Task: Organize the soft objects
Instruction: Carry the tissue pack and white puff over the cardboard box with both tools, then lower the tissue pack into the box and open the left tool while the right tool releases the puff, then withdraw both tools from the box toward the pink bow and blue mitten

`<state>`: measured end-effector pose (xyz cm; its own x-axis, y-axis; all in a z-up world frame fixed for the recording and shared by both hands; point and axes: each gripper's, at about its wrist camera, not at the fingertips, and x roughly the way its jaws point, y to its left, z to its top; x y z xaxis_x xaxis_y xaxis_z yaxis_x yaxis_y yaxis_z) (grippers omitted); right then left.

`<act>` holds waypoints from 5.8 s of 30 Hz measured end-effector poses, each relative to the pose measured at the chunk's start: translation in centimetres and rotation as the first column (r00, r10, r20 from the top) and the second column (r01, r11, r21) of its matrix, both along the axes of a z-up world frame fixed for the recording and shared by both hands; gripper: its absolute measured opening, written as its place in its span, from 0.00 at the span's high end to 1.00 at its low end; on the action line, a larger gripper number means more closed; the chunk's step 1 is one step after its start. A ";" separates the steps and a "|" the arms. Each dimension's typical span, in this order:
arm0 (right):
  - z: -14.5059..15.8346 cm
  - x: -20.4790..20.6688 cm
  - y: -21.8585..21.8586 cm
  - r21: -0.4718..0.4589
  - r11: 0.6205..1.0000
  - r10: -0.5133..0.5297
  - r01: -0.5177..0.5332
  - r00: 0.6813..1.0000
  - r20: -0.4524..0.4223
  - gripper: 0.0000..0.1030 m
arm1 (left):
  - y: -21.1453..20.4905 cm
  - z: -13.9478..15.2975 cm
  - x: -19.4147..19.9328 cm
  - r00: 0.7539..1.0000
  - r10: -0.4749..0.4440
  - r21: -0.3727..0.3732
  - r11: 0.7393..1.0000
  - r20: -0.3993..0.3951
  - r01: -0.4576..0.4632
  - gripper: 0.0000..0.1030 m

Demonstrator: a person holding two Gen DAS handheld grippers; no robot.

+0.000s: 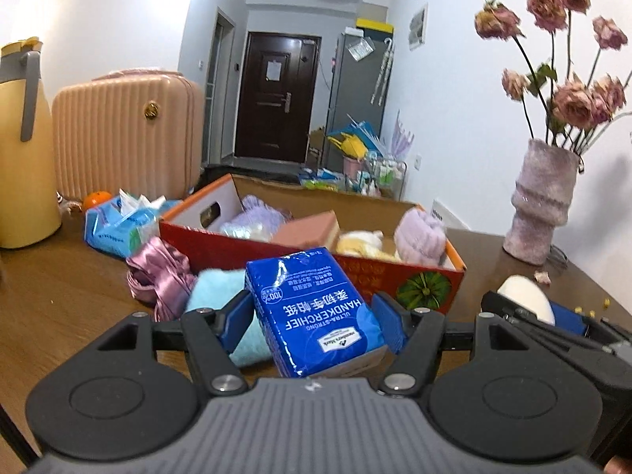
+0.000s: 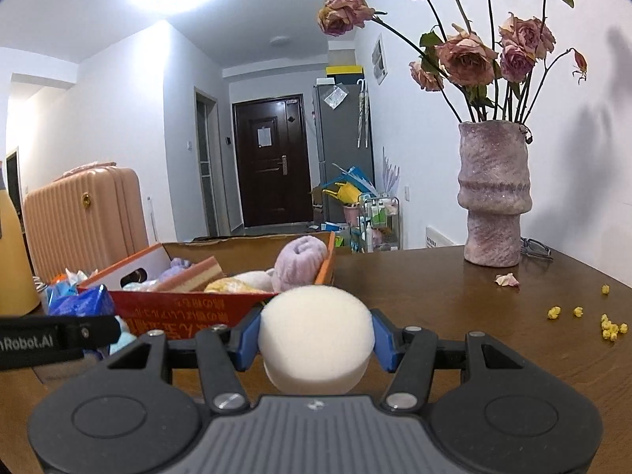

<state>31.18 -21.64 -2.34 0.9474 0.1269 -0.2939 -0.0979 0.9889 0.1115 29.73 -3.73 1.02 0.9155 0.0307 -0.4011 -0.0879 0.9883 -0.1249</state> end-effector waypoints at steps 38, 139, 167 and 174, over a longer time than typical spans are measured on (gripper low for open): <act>0.5 5.3 6.8 0.006 1.000 0.030 -0.031 0.997 0.074 0.46 | 5.4 1.3 6.6 0.989 0.123 -0.026 0.992 0.083 -0.121 0.35; -0.3 18.0 9.7 0.003 1.000 -0.032 0.031 0.998 0.050 0.00 | 9.2 -0.8 19.0 0.978 0.197 0.030 0.980 0.070 -0.199 0.00; 0.0 8.6 9.1 -0.071 0.996 -0.037 0.046 0.992 0.118 0.00 | 11.6 -0.6 8.9 0.977 0.185 0.094 0.976 0.104 -0.195 0.00; 0.0 6.6 9.4 -0.084 0.996 -0.024 0.033 0.993 0.112 0.00 | 12.4 -0.7 6.5 0.977 0.192 0.104 0.974 0.094 -0.202 0.00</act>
<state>37.76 -12.27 -2.34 0.9775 0.0784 -0.1957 -0.0767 0.9969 0.0165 36.21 8.65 0.31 0.9169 0.2542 -0.3077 -0.2761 0.9607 -0.0291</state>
